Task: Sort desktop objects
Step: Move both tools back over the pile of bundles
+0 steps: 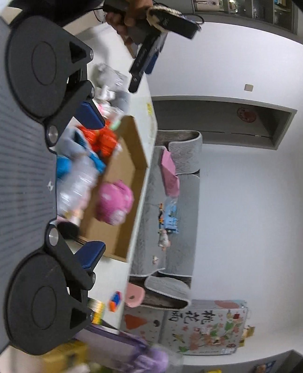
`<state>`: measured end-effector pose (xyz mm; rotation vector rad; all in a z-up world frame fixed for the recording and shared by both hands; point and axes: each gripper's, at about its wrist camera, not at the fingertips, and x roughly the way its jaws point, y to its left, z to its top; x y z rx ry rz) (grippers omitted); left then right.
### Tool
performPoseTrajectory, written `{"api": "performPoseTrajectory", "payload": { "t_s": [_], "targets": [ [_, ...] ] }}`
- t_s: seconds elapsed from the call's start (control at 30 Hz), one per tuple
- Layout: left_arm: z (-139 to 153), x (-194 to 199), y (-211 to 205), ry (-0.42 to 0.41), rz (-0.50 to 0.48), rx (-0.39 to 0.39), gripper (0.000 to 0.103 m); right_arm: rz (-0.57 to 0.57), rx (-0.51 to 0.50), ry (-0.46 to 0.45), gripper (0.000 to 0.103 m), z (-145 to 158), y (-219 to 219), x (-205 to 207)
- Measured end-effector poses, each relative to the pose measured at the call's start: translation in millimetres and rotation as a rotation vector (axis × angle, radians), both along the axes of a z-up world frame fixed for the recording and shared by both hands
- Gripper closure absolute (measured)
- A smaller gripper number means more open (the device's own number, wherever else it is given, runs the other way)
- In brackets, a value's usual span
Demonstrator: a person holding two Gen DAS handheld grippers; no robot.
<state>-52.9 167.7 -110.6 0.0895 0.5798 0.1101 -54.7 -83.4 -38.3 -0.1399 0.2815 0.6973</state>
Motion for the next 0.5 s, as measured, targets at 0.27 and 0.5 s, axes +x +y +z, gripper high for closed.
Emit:
{"api": "performPoseTrajectory", "payload": {
  "t_s": [0.27, 0.5],
  "targets": [
    [-16, -14, 2, 0.013, 0.032, -0.016, 0.000, -0.030, -0.017, -0.006, 0.001, -6, 15, 5],
    [-27, -1, 6, 0.052, 0.056, -0.038, 0.000, -0.035, 0.003, 0.049, 0.024, -11, 12, 12]
  ]
}}
